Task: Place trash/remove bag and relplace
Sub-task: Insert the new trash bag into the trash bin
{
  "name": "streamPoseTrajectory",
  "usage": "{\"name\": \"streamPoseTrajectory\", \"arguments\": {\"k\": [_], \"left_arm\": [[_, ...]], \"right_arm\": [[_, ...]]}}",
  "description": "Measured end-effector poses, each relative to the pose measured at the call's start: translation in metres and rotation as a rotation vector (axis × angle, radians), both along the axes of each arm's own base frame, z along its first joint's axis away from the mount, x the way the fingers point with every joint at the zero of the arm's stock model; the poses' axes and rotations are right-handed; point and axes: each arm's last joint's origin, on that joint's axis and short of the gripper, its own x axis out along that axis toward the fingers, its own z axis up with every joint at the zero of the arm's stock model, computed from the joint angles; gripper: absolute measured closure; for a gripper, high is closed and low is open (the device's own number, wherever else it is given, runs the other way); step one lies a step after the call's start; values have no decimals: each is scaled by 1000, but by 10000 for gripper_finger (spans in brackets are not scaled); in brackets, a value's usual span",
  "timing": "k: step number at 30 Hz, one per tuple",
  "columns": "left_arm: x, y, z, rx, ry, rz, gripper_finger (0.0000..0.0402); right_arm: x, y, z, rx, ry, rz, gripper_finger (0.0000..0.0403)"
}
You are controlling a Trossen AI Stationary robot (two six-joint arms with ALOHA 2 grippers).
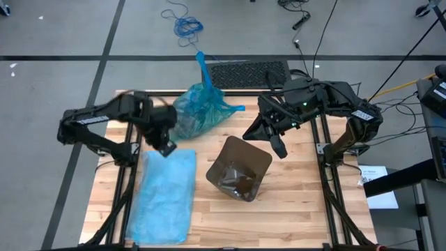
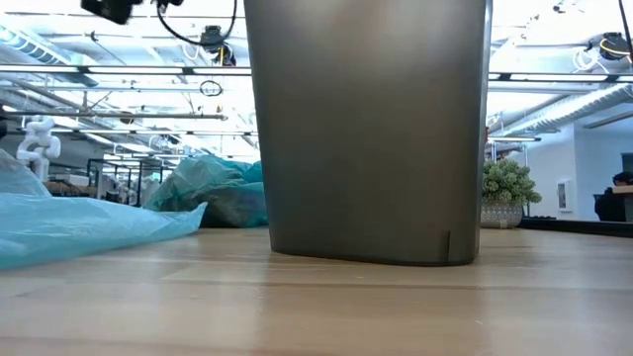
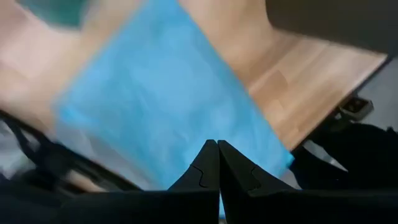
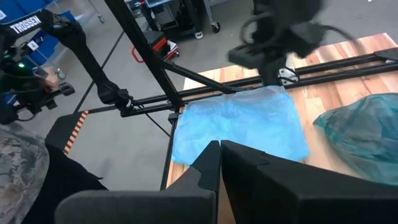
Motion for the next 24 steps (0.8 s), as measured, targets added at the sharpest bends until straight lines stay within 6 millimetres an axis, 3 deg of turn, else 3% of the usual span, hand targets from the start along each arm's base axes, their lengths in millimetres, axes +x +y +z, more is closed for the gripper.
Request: {"name": "streamPoseTrajectory", "arguments": {"k": [7, 13, 19, 24], "left_arm": [[-19, -63, 5, -27, 82, 119, 402], [-38, -111, -30, 7, 305, 216, 401], [-56, -128, -67, 89, 442, 360, 402], [-58, -134, -99, 61, 352, 414, 402]], "right_arm": [[-5, -2, 1, -8, 5, 0, 396], [-5, -2, 1, -28, -1, 7, 396], [-5, -2, 1, -33, -3, 11, 396], [-5, -2, 1, -12, 1, 23, 396]]}}
